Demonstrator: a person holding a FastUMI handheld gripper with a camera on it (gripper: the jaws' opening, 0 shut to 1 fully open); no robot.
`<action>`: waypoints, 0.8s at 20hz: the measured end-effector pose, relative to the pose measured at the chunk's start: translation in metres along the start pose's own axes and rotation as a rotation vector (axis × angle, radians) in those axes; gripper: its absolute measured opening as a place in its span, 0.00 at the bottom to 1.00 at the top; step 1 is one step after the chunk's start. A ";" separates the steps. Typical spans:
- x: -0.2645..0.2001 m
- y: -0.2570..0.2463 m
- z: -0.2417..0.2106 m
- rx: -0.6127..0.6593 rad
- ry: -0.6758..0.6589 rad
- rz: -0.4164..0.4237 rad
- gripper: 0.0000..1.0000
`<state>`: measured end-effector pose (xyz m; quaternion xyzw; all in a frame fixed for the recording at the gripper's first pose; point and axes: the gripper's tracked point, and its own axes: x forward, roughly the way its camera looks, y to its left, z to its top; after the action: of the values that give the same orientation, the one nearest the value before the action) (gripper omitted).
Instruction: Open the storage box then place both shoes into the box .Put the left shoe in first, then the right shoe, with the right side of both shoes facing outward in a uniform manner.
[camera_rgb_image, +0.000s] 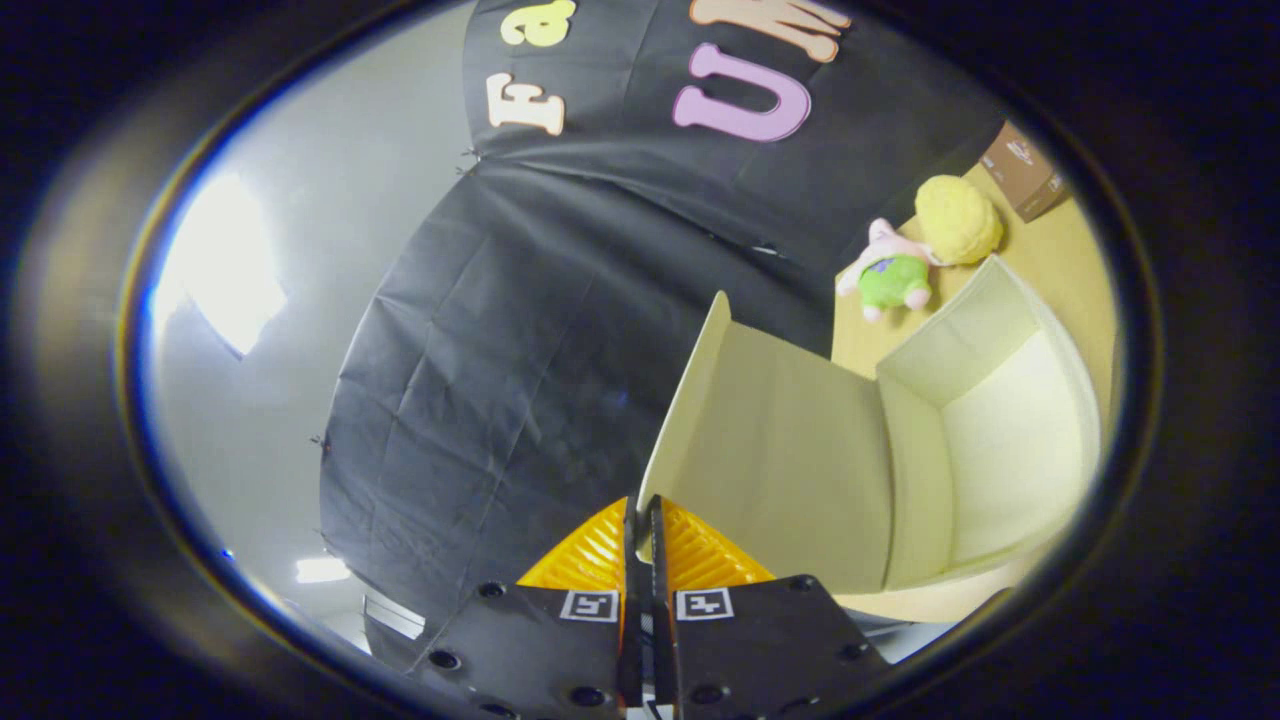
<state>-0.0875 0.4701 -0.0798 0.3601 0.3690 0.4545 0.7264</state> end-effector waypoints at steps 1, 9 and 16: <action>0.009 0.003 -0.010 0.002 0.018 -0.001 0.07; 0.038 0.002 -0.037 -0.041 0.043 -0.013 0.48; 0.000 -0.054 0.018 -0.178 -0.105 -0.185 0.99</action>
<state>-0.0503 0.4491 -0.1182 0.2822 0.3203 0.3968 0.8126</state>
